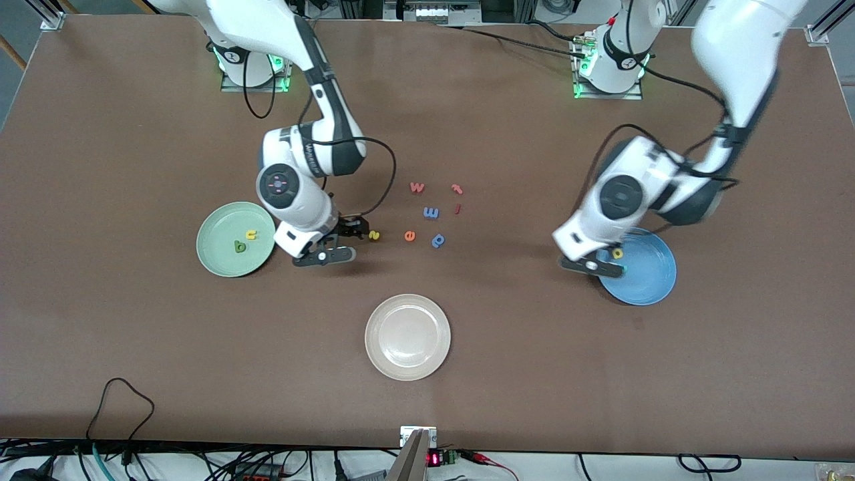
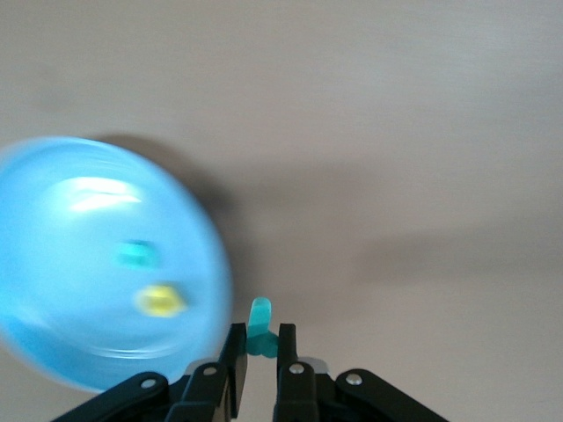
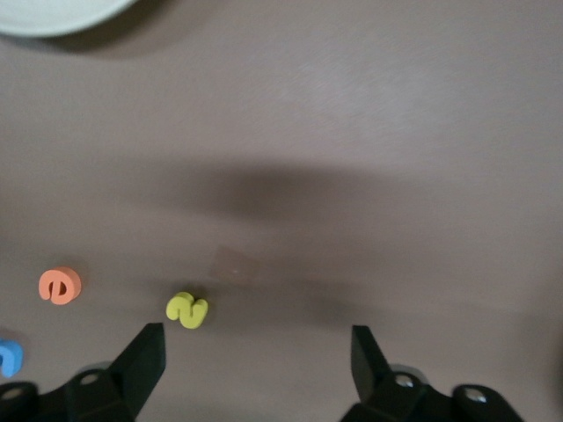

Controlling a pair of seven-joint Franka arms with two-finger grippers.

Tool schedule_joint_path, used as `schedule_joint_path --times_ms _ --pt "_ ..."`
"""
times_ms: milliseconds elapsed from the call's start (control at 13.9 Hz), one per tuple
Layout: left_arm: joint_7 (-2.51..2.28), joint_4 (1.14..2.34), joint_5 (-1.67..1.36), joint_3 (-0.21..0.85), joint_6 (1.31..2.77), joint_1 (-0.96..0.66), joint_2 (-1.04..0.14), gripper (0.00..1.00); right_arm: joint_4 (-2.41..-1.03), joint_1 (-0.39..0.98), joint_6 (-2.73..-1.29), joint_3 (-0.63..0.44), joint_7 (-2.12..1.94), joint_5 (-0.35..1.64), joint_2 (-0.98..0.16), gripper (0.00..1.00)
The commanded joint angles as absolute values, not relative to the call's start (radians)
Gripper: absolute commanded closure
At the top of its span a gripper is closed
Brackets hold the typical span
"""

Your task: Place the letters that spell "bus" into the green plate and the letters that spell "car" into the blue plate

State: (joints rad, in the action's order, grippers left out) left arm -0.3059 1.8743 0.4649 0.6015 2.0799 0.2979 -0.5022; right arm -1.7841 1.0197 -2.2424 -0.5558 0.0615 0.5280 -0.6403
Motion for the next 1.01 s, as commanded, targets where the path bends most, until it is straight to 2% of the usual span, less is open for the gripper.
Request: schedule_joint_path --times_ms 0,72,144,216,288,432,576,792,936 --pt "-0.166 1.844 0.482 0.612 2.066 0.415 -0.566 0.88 -1.729 1.048 -2.243 -0.565 0.110 0.551 -0.713 0.23" --pt "-0.160 1.845 0.483 0.611 2.066 0.431 -0.572 0.84 -1.723 1.054 -2.250 -0.563 0.158 0.551 -0.725 0.23" --pt "-0.158 1.845 0.483 0.609 2.065 0.436 -0.572 0.71 -1.706 1.057 -2.258 -0.563 0.191 0.551 -0.736 0.23" --pt "-0.158 1.845 0.482 0.607 2.063 0.446 -0.574 0.32 -1.695 1.061 -2.260 -0.549 0.216 0.551 -0.747 0.25" --pt "-0.158 1.844 0.482 0.609 2.057 0.459 -0.571 0.00 -1.690 1.062 -2.260 -0.537 0.236 0.549 -0.752 0.25" --pt "-0.158 1.844 0.480 0.617 2.049 0.471 -0.551 0.00 -1.689 1.062 -2.264 -0.532 0.252 0.552 -0.758 0.27" --pt "-0.161 1.816 0.468 0.665 1.995 0.482 -0.499 0.00 -1.690 1.062 -2.264 -0.531 0.282 0.554 -0.758 0.32" --pt "-0.164 1.614 0.453 0.759 1.724 0.473 -0.497 0.00 -1.689 1.065 -2.264 -0.529 0.307 0.554 -0.772 0.37" --pt "-0.178 1.495 0.431 0.784 1.562 0.463 -0.497 0.00 -1.690 1.072 -2.264 -0.528 0.340 0.560 -0.779 0.40"
